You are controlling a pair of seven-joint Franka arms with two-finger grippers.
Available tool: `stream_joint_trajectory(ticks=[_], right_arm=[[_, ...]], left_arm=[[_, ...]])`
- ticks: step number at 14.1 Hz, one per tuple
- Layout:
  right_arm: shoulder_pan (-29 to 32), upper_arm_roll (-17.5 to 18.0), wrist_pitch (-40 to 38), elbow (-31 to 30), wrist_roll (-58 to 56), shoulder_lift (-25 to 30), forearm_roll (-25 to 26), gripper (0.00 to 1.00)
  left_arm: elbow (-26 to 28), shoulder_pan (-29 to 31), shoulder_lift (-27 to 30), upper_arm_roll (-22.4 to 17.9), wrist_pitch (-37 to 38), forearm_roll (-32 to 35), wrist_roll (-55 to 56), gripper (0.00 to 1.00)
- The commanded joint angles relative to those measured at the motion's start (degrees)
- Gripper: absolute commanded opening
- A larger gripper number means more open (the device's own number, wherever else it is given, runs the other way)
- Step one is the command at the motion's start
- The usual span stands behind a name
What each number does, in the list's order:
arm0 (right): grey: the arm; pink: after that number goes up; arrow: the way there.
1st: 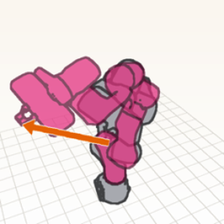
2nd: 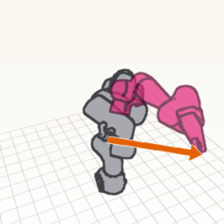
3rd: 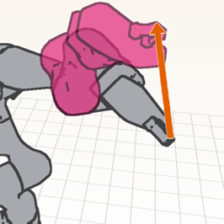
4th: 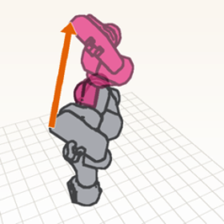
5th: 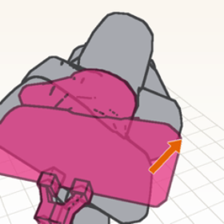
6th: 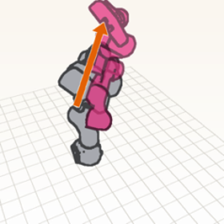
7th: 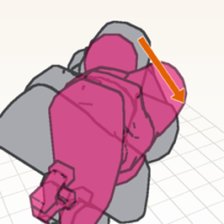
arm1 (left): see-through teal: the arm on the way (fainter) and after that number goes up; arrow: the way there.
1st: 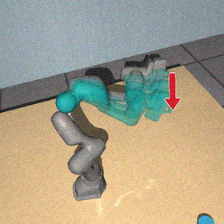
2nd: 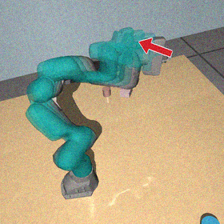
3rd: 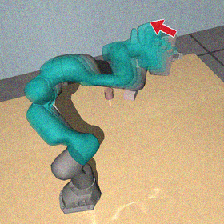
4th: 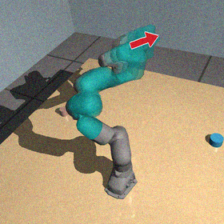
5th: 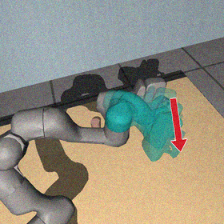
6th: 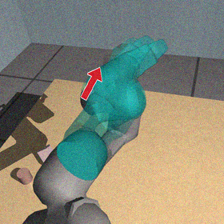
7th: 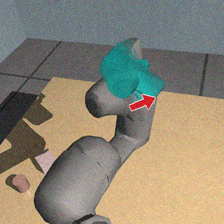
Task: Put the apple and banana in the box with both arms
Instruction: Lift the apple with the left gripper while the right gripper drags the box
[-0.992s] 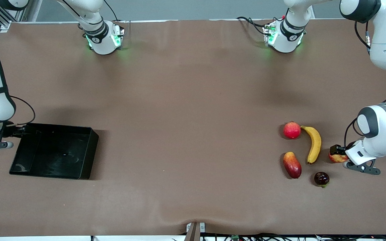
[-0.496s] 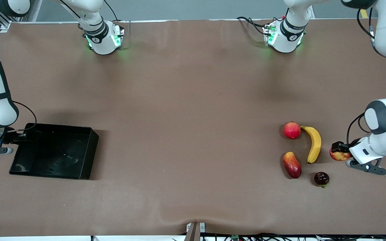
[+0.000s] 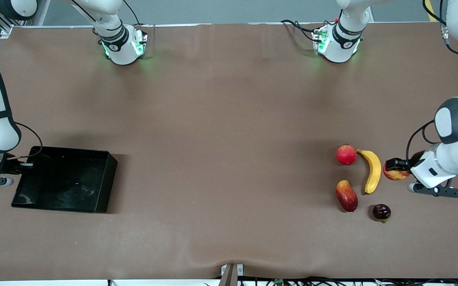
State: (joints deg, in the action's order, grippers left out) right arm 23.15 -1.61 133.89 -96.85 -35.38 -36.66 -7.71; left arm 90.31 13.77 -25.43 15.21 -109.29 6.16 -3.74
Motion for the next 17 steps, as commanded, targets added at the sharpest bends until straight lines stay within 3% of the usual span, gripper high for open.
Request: stream_joint_trajectory(ticks=[1, 5, 9, 11, 17], right_arm=[[-0.39, -0.06, -1.52, 1.40, -1.10, -0.17, -0.73, 0.00], [-0.56, 0.28, -8.89, 3.24, -1.71, 4.39, -0.73, 0.00], [-1.96, 3.62, -12.93, 3.42, -2.77, 8.79, -0.82, 0.00], [-5.38, 3.63, -17.85, 3.33, -1.98, 10.98, -1.00, 0.00], [-17.94, 3.80, -18.84, 0.79, 13.46, 12.22, -3.45, 0.00]], left_arm=[[0.93, 0.11, 3.10, 2.89, 3.63, 0.87, 7.15, 0.00], [0.84, 0.29, 4.33, 7.37, 5.84, 0.79, 16.55, 0.00], [0.22, 0.38, 4.33, 11.67, 5.93, 0.08, 24.73, 0.00], [-0.65, 0.38, 4.25, 13.70, 6.02, -0.01, 28.60, 0.00], [-1.27, 0.37, 4.25, 17.30, 6.46, -0.27, 33.79, 0.00]])
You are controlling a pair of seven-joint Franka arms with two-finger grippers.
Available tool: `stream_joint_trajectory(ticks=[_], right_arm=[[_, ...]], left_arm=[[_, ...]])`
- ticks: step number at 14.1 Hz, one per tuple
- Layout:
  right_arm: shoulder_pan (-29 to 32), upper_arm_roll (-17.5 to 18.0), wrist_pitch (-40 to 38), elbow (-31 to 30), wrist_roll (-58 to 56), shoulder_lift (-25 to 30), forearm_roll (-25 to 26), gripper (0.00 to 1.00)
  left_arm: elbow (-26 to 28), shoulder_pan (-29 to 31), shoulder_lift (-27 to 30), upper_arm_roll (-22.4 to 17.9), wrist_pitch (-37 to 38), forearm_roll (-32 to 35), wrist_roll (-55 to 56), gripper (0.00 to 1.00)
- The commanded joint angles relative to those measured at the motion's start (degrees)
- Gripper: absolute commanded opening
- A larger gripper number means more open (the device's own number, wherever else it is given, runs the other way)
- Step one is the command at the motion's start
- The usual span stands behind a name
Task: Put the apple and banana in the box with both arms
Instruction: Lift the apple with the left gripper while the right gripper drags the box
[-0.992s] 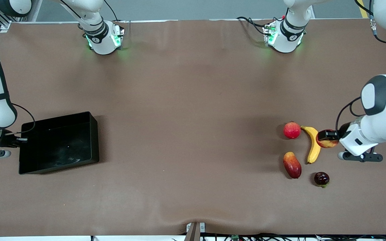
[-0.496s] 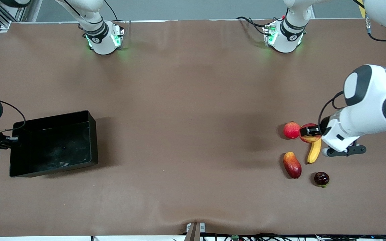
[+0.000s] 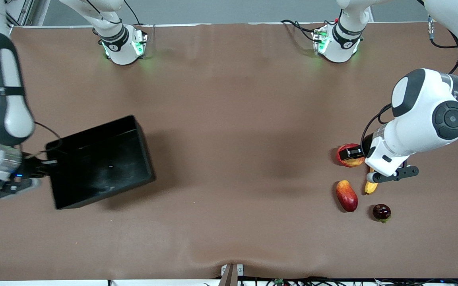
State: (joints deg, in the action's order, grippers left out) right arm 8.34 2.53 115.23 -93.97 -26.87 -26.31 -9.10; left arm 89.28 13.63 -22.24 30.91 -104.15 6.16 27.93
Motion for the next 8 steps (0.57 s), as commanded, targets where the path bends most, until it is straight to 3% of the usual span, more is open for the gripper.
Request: stream_joint_trajectory(ticks=[1, 5, 8], right_arm=[[-5.68, -0.33, -0.09, -2.09, 8.73, 2.05, -2.15, 0.00], [-15.88, -0.33, 1.66, -3.23, 24.20, 3.29, -2.15, 0.00], [-24.13, -0.42, 11.12, -6.21, 37.37, 3.11, -2.07, 0.00]], left_arm=[[-0.25, 0.61, 1.06, 1.79, 1.32, -0.70, 2.74, 0.00], [-0.95, 0.61, 1.67, 2.49, 2.81, -1.41, 3.09, 0.00], [-1.13, 0.61, 2.63, 2.49, 4.13, -1.68, 3.01, 0.00]])
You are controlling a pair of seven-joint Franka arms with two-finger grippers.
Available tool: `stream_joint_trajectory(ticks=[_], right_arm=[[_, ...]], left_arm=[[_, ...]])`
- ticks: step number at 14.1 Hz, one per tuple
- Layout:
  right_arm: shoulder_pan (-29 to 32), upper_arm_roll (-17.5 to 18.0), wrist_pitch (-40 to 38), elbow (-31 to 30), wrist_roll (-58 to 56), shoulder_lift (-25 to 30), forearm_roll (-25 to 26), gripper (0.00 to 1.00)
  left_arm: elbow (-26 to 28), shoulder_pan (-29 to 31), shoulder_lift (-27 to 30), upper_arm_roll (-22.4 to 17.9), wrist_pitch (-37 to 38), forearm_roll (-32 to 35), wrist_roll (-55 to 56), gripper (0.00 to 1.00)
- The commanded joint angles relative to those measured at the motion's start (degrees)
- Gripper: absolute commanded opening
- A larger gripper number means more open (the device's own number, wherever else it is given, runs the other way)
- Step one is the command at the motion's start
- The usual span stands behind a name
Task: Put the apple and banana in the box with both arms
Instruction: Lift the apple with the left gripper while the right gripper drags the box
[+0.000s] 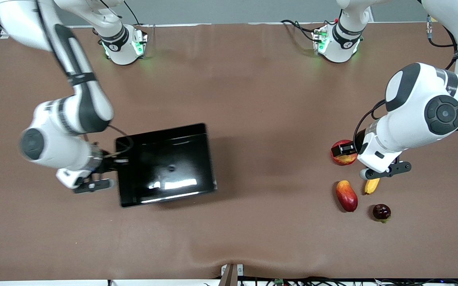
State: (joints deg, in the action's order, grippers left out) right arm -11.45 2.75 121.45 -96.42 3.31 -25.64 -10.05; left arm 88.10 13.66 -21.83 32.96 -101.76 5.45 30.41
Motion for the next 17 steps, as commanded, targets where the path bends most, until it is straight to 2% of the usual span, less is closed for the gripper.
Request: stream_joint_trajectory(ticks=[1, 3, 6, 9, 12, 14, 17], right_arm=[[-7.50, -0.64, 7.37, -4.56, 12.37, 2.26, -1.11, 0.00], [-13.48, -0.73, 11.24, -4.66, 23.53, 1.65, -0.58, 0.00], [-19.56, -0.90, 12.75, -4.83, 32.00, 0.33, -0.41, 0.00], [-21.94, -0.99, 14.15, -6.85, 33.78, -0.46, -0.23, 0.00], [-24.31, -0.99, 20.64, -10.01, 38.07, -1.08, -0.14, 0.00], [-25.81, -1.08, 22.59, -10.02, 41.07, -2.39, 0.03, 0.00], [-26.34, -1.35, 22.86, -10.02, 41.08, -3.71, 3.88, 0.00]], left_arm=[[0.06, 0.58, 2.31, 0.53, 2.35, -0.96, 0.53, 0.00], [-0.82, 0.58, 2.32, 0.53, 3.15, -0.96, 0.53, 0.00], [-1.44, 0.58, 2.23, 0.53, 3.68, -0.96, 0.53, 0.00], [-1.52, 0.58, 2.05, 0.44, 3.68, -2.18, 0.53, 0.00], [-1.52, 0.14, 1.70, 0.44, 3.59, -2.81, 0.53, 0.00], [-1.52, -0.12, 1.44, 0.53, 3.59, -3.60, 3.14, 0.00], [-1.61, -2.93, 0.21, 0.44, 3.07, -3.60, 6.49, 0.00]])
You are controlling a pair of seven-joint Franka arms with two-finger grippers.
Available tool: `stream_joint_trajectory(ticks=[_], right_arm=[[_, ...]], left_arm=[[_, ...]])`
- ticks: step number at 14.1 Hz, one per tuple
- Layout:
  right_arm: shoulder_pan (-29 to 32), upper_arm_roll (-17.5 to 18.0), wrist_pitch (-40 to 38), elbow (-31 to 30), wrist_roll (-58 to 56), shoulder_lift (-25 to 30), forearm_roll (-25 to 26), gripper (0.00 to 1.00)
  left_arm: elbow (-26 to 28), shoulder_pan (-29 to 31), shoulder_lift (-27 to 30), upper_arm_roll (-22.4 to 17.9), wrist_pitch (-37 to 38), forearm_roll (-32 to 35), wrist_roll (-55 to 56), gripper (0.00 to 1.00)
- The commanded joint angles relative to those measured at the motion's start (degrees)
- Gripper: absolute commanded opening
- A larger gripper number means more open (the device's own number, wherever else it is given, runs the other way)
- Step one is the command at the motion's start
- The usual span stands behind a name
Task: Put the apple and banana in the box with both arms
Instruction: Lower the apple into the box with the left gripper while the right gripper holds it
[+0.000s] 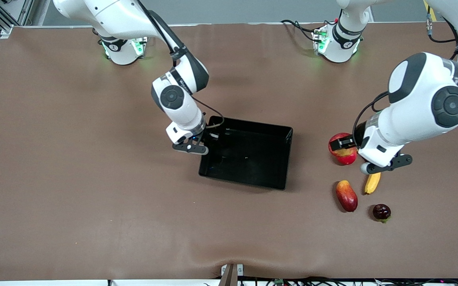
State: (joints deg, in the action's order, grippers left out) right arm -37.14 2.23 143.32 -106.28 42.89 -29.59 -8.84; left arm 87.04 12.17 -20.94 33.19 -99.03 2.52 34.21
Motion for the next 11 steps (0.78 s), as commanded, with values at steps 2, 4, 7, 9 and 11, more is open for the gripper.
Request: stream_joint_trajectory(ticks=[2, 4, 7, 9, 11], right_arm=[[-0.83, -0.74, 1.08, -0.07, 1.50, -0.12, 5.84, 0.00], [-0.83, -0.74, 1.00, 0.02, 1.50, -0.12, 6.29, 0.02], [-0.83, -0.82, 0.91, 0.02, 1.50, -0.47, 6.29, 1.00], [-0.66, -0.82, 0.65, 0.28, 1.50, -0.47, 6.29, 1.00], [-0.13, -0.82, 0.38, 0.55, 1.41, -0.39, 6.29, 1.00]], left_arm=[[-0.46, -1.62, -0.85, 0.21, 0.33, -0.50, 3.85, 0.00], [-0.46, -2.41, -0.85, 0.30, 0.33, -0.68, 3.94, 0.00], [-0.46, -3.03, -0.77, 0.21, 0.33, -0.68, 5.69, 0.00], [-0.46, -3.12, -1.64, 0.21, 0.15, -0.68, 5.87, 0.00], [-0.46, -4.69, -2.96, 0.21, -0.90, -0.68, 5.96, 0.00]])
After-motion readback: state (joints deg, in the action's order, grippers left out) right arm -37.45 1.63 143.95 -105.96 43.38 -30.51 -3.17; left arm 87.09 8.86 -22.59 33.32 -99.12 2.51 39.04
